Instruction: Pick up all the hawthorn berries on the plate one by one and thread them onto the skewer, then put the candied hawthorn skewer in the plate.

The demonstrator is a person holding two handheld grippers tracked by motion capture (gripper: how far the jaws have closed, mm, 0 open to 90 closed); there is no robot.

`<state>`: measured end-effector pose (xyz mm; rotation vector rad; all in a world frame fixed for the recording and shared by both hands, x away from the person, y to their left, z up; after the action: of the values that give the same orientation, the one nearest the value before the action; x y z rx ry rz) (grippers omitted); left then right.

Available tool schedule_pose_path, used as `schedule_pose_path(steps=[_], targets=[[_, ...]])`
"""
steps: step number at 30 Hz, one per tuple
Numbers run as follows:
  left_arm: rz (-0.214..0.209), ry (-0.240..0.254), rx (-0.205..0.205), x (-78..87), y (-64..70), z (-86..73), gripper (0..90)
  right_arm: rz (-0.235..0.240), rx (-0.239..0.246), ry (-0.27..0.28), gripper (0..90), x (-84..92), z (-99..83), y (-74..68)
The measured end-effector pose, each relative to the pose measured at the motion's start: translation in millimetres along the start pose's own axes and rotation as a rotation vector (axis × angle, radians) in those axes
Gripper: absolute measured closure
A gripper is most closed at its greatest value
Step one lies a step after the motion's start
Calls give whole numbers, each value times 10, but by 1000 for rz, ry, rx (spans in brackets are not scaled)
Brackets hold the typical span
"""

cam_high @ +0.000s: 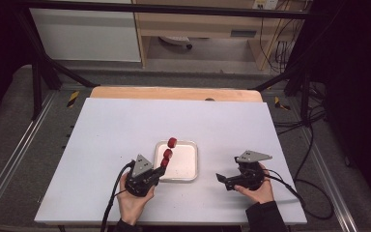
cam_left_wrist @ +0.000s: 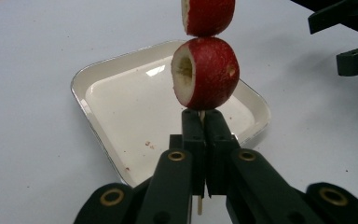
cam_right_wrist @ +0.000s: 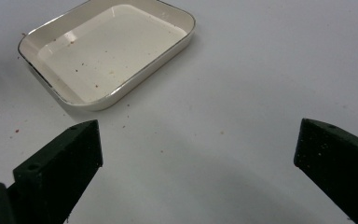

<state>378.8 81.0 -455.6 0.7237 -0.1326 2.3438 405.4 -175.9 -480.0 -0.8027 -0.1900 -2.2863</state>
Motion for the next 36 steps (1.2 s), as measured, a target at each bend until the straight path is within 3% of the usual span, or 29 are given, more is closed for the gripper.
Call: schedule_pose_path(steps=[14,23,30,36], targets=[[24,-142,-29,-205,-144,115,887,-20,0,-24,11,69,-147,68],[45,-285,-1,-422,-183,3,887,-17,-21,-21,17,106,-206,108],[63,-362,-1,-520,-154,-45,887,-21,-22,-28,18,111,-223,120],[75,-392,3,-559,-157,-71,886,-15,-26,-30,20,104,-225,114]])
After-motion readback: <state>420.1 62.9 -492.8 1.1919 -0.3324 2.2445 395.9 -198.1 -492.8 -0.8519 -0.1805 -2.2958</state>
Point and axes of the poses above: each handheld gripper's, and its own axes: x roughly backward along the jaws, z roughly out of its top, y roughly to its right, the point moved 8 cm from there along -x, roughly forward along the jaws
